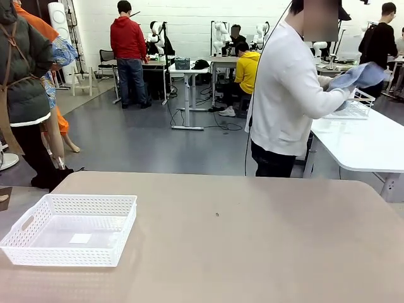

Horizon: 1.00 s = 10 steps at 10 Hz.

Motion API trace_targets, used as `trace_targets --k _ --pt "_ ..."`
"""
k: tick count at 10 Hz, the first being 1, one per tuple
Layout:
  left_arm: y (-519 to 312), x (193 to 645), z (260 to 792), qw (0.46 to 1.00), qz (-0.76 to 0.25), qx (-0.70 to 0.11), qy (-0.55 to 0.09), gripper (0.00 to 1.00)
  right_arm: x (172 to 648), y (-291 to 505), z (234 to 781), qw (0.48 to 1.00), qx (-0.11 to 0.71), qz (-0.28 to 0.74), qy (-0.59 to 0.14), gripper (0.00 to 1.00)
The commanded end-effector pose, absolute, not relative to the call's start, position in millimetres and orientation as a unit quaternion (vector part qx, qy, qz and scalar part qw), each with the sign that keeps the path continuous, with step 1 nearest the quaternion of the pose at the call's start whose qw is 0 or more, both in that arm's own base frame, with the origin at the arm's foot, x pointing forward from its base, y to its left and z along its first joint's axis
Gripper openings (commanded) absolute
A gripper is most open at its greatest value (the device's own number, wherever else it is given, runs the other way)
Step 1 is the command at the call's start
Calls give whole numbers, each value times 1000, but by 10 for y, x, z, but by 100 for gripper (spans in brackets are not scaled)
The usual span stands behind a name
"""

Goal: Clean and organize the cups into the basket.
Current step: Pick up the Organizing basket and move it to the center of the table, then pick up the Reusable plastic cup from the right side of the table and place it inside the Organizing basket.

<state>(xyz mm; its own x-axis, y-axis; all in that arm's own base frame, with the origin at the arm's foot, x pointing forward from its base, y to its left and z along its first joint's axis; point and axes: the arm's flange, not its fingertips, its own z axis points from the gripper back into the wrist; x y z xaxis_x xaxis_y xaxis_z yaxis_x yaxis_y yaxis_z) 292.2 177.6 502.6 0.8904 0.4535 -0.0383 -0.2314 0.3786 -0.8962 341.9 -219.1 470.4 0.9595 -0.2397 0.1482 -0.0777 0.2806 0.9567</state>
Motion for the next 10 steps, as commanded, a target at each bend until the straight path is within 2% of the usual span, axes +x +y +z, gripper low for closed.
trace_targets --k 1,10 --pt "1750 2939 5035 824 200 -521 -98 100 3436 -2211 4668 775 621 -26 -116 100" --pt "1750 2939 5035 824 200 -521 -98 100 3436 -2211 4668 775 621 -26 -116 100"
